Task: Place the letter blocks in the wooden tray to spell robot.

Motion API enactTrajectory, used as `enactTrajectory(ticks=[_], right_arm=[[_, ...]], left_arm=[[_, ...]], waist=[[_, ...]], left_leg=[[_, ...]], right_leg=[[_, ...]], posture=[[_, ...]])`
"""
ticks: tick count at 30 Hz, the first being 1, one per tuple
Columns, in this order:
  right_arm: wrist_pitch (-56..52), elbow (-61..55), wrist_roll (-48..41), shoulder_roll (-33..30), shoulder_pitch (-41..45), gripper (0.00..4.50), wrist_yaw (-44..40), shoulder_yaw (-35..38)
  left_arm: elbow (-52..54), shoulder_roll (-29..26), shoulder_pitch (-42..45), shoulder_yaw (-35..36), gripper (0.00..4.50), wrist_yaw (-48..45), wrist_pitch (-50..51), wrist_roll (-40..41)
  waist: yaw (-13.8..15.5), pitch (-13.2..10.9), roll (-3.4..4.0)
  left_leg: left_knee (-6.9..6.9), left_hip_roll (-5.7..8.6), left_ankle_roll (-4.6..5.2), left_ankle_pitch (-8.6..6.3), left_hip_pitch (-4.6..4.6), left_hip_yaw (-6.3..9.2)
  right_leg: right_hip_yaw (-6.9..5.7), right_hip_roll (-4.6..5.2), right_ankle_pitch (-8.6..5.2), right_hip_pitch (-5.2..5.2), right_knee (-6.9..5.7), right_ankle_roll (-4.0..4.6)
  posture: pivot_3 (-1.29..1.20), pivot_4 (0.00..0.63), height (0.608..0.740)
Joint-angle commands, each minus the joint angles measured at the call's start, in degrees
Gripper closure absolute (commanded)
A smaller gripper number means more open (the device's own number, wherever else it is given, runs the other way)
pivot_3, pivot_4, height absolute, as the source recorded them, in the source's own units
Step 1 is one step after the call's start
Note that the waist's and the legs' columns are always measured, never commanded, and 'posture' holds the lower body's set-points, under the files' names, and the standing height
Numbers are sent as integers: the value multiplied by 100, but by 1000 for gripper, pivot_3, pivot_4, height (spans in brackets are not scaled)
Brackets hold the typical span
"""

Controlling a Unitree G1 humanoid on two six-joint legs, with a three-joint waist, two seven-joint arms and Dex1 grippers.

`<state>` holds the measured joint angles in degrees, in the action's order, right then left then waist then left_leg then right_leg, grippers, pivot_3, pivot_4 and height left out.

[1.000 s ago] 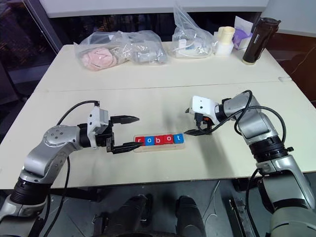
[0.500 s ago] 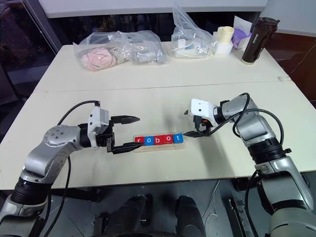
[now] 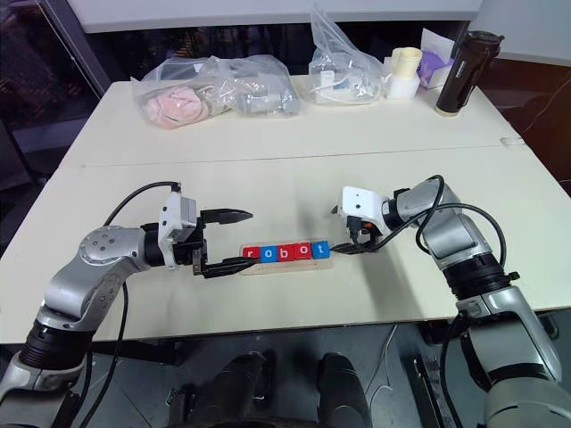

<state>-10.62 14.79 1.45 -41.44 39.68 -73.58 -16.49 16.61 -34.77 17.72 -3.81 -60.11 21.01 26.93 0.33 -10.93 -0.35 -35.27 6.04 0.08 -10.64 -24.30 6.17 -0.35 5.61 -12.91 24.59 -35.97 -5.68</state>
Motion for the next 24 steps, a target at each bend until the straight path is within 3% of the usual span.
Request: enactTrajectory(ticks=[1,10,24], right_arm=[[14,-231,-45,37,8,34,-5,29],[182,-211,49,-115,50,34,-39,67],[-1209,-2486,-870,-924,-1170,34,189,1151]], left_arm=[[177,-44,14,54,0,-9,7,85],[204,-64,-12,86,0,38,48,104],[413,-276,-245,273,0,244,421,203]], waist=[[1,0,0],[3,0,0],[30,0,0]], left_leg=[[0,0,0,0,0,0],[0,0,0,0,0,0],[-2,-2,0,0,-1,1]], right_leg=[[0,0,0,0,0,0],[0,0,0,0,0,0],[1,4,-10,-1,0,17]], posture=[[0,150,738],[0,150,738],[0,150,738]])
